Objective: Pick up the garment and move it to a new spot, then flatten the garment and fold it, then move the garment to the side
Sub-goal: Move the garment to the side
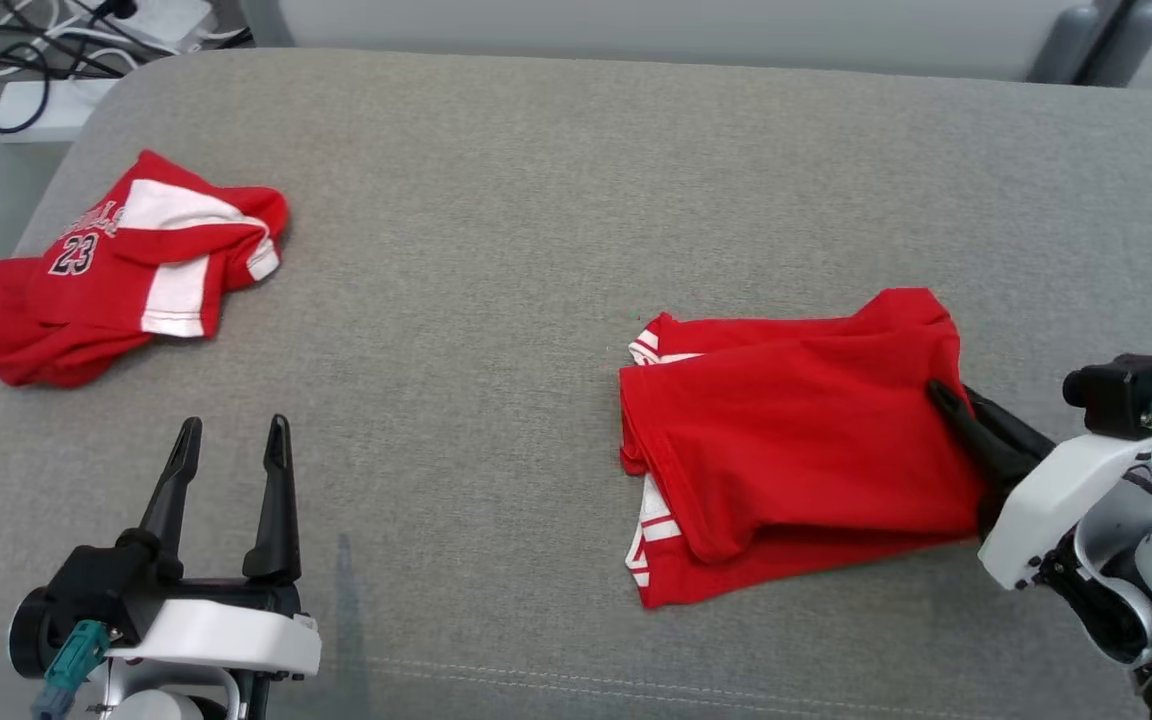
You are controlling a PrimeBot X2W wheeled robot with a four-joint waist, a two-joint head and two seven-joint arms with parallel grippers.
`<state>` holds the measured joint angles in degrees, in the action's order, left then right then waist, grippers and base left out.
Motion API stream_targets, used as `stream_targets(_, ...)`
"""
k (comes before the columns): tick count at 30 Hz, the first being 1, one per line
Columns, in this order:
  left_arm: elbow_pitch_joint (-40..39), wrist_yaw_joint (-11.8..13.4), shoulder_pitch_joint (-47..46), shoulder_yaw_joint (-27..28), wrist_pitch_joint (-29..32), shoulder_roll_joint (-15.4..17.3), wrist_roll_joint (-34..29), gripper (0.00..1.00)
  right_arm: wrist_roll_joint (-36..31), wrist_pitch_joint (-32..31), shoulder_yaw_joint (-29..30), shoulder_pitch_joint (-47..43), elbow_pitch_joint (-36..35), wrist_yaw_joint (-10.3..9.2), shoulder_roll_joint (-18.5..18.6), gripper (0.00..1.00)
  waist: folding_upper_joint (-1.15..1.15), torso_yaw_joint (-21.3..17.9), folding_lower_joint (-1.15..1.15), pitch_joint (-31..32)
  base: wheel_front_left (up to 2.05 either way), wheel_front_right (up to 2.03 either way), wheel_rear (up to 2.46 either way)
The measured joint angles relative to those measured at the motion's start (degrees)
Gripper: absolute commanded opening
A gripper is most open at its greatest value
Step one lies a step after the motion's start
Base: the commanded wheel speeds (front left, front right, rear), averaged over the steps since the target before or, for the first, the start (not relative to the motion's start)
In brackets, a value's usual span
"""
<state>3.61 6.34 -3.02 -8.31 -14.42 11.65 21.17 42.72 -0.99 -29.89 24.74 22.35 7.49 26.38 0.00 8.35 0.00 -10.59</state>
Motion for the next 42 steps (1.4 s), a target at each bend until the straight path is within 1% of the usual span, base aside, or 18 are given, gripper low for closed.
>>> stream_targets(4, 0.0, -0.3, -1.1, 0.4, 0.0, -0.1, -0.6, 1.00, -2.1, -1.3, -0.1, -0.3, -4.2, 0.00, 3.0, 0.00, 0.00, -3.4, 0.00, 0.1, 0.00, 0.00, 0.00)
stream_targets(8, -0.1, -0.9, -1.2, 0.6, 0.0, -0.1, -1.2, 1.00, -5.3, -2.0, 1.6, -1.9, -6.1, 0.00, 4.2, 0.00, 0.00, -7.1, 0.00, 0.3, 0.00, 0.00, 0.00)
stream_targets(13, -0.1, -1.2, -1.2, 0.5, 0.0, 0.1, -1.7, 1.00, -9.6, -2.0, 3.6, -3.5, -6.8, 0.00, 4.1, 0.00, 0.00, -12.2, 0.00, 0.3, 0.00, 0.00, 0.00)
stream_targets(19, -1.0, -1.2, -2.6, 0.2, 0.1, 0.6, -2.1, 1.00, -11.8, -0.6, 3.2, -1.4, -5.8, 0.00, 2.4, 0.00, 0.00, -18.0, 0.00, -0.9, 0.00, 0.00, 0.00)
stream_targets(21, -1.6, -1.3, -4.0, 0.0, 0.3, 0.7, -2.5, 1.00, -12.1, 0.9, 3.2, 1.8, -3.9, 0.00, 2.3, 0.00, 0.00, -19.2, 0.00, -2.0, 0.00, 0.00, 0.00)
stream_targets(22, -2.3, -1.3, -5.3, -0.4, 0.9, 1.0, -3.3, 1.00, -12.5, 2.4, 3.3, 6.1, -0.8, 0.00, 2.3, 0.00, 0.00, -20.1, 0.00, -3.6, 0.00, 0.00, 0.00)
stream_targets(23, -2.5, -1.4, -5.9, -0.6, 1.1, 1.3, -3.5, 1.00, -12.8, 3.7, 3.6, 8.4, 0.8, 0.01, 2.3, 0.00, 0.00, -20.4, 0.00, -4.5, 0.00, 0.00, 0.00)
stream_targets(24, -3.1, -1.8, -7.5, -1.3, 1.8, 2.0, -3.8, 1.00, -13.3, 5.2, 3.9, 12.8, 4.8, 0.01, 2.7, 0.00, 0.00, -21.0, 0.00, -6.3, 0.00, 0.00, 0.00)
stream_targets(25, -3.1, -1.8, -8.4, -1.7, 2.1, 2.0, -4.1, 1.00, -13.4, 5.9, 4.2, 14.5, 7.0, 0.01, 3.1, 0.00, 0.00, -21.2, 0.00, -7.2, 0.00, 0.00, 0.00)
stream_targets(31, -3.4, -3.6, -14.6, -4.4, 3.2, 1.9, -5.2, 1.00, -14.6, 10.0, 7.9, 20.3, 22.4, 0.01, 7.7, 0.00, 0.00, -20.8, 0.00, -12.9, 0.00, 0.00, 0.00)
stream_targets(33, -3.5, -3.8, -16.2, -5.1, 3.4, 2.0, -5.6, 1.00, -14.7, 11.7, 9.1, 22.0, 25.7, 0.01, 8.6, 0.00, 0.00, -20.3, 0.00, -14.7, 0.00, 0.00, 0.00)
stream_targets(35, -3.7, -3.9, -17.4, -5.4, 4.2, 2.3, -6.0, 1.00, -14.8, 12.5, 10.0, 24.2, 28.6, 0.01, 8.6, 0.00, 0.00, -19.8, 0.00, -16.6, 0.00, 0.00, 0.00)
stream_targets(36, -3.8, -4.2, -17.8, -5.4, 4.4, 2.5, -6.2, 1.00, -14.7, 13.0, 10.8, 25.3, 29.9, 0.01, 8.2, 0.09, 0.00, -19.6, 0.00, -17.5, 0.00, 0.00, 0.00)
stream_targets(37, -3.9, -4.3, -18.2, -5.5, 4.4, 2.7, -6.5, 1.00, -14.9, 13.2, 10.9, 26.5, 31.2, 0.01, 8.1, 0.60, 0.00, -19.4, 0.00, -18.4, 0.00, 0.00, 0.00)
stream_targets(38, -3.9, -4.3, -18.2, -5.5, 4.4, 2.7, -6.5, 1.00, -14.9, 13.2, 10.9, 26.5, 31.2, 0.01, 8.1, 1.00, 0.00, -19.4, 0.00, -18.4, 0.00, 0.00, 0.00)
stream_targets(39, -4.1, -4.3, -19.0, -5.5, 4.9, 3.2, -6.7, 1.00, -15.1, 13.8, 11.6, 28.7, 34.0, 0.01, 7.6, 1.00, 0.00, -19.2, 0.00, -20.0, 0.00, 0.00, 0.00)
stream_targets(40, -4.1, -4.3, -19.0, -5.5, 4.9, 3.2, -6.7, 1.00, -15.1, 13.8, 11.6, 28.7, 34.0, 0.01, 7.6, 1.00, 0.00, -19.2, 0.00, -20.0, 0.00, 0.00, 0.00)
stream_targets(42, -4.2, -4.3, -19.8, -5.6, 5.1, 3.6, -6.9, 1.00, -16.1, 14.2, 12.5, 30.4, 36.8, 0.01, 7.2, 1.00, 0.00, -18.9, 0.00, -21.4, 0.00, 0.00, 0.00)
